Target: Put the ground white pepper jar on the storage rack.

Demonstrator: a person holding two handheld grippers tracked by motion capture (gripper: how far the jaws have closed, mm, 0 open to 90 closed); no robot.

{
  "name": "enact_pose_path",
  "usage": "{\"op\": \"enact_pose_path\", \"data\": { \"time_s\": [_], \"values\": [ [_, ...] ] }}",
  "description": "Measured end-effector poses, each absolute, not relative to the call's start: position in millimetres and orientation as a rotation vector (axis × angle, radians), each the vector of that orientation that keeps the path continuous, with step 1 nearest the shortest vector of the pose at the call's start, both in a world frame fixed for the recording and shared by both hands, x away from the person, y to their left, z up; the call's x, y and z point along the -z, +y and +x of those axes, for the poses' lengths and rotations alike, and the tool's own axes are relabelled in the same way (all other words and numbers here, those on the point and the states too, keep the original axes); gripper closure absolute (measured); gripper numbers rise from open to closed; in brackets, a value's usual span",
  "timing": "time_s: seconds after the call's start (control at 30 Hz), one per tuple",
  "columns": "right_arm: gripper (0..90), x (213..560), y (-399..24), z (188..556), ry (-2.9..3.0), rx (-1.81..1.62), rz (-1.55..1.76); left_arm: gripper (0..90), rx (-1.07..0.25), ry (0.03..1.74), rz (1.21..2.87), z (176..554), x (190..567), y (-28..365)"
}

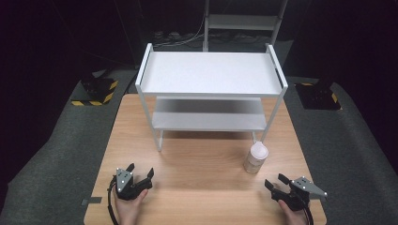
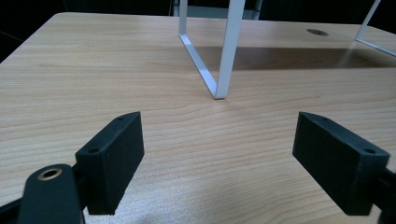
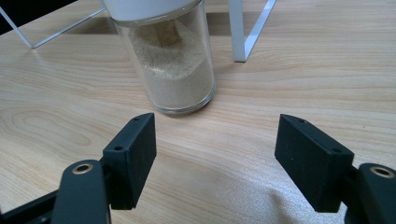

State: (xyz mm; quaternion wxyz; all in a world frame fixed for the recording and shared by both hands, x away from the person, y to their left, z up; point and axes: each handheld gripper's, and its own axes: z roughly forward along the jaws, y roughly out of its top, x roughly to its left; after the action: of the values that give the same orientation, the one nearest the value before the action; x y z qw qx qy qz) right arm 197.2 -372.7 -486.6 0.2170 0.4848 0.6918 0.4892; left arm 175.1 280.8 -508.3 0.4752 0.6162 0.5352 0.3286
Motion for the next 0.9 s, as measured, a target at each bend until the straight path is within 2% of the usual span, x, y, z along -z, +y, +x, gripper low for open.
{"op": "enact_pose_path", "data": {
  "time_s": [0.9],
  "values": [
    [27.8,486.8,-371.9,196.2,1.913,-1.354,1.336,16.7,-0.803,1.308,1.511,175.6,507.9,280.5]
  ]
}}
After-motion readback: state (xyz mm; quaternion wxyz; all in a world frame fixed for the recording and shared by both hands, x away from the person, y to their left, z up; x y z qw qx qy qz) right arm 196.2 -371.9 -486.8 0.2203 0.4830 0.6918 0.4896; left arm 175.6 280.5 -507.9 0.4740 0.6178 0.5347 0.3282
